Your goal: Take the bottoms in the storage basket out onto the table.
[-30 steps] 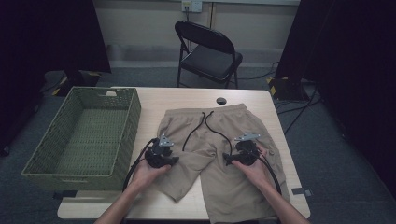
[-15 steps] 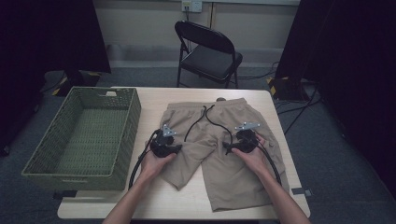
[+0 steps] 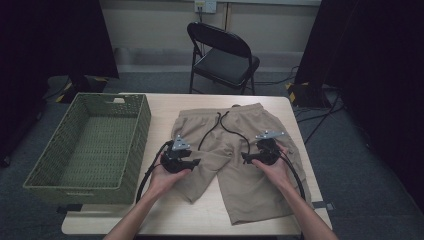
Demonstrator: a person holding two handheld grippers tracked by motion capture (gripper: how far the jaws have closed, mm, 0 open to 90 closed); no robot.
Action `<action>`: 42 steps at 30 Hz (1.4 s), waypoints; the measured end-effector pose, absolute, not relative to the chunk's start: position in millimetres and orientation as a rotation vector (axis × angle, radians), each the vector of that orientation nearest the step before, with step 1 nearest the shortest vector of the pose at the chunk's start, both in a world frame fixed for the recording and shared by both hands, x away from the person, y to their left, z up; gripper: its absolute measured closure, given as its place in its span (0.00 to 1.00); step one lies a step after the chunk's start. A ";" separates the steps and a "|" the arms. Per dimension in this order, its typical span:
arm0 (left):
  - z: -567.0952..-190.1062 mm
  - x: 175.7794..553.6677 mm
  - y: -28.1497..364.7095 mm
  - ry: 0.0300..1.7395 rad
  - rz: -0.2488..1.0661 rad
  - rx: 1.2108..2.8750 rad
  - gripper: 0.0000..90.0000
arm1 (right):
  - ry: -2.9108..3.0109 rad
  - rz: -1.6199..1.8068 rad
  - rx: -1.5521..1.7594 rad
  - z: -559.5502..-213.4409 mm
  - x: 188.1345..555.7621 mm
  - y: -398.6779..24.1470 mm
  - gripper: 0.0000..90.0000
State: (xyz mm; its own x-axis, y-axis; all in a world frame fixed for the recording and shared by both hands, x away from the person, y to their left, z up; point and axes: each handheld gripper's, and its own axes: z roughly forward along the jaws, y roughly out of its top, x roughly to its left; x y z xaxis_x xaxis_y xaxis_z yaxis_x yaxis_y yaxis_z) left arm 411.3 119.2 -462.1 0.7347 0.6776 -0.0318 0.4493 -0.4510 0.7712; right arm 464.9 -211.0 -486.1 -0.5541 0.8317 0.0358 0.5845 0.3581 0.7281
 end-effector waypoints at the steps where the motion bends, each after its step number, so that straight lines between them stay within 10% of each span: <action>1: -461.0 407.5 118.3 0.834 0.354 2.129 0.58 | 2.299 1.012 1.235 -484.3 459.1 -210.1 0.17; 18: -467.0 363.1 114.5 0.734 0.164 2.187 0.63 | 2.382 1.125 1.162 -477.6 393.2 -194.2 0.23; 42: -488.5 345.8 93.5 0.680 0.216 2.351 0.50 | 2.403 0.995 1.118 -496.5 400.9 -185.6 0.25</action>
State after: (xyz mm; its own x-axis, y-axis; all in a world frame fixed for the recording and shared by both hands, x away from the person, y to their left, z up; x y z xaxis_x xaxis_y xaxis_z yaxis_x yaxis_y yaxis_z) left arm 345.8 93.5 -488.5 0.8503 0.5257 -0.0258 0.4144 -0.6385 0.6485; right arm 400.9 -185.6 -496.5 -0.6479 0.7617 0.0116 0.5470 0.4545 0.7030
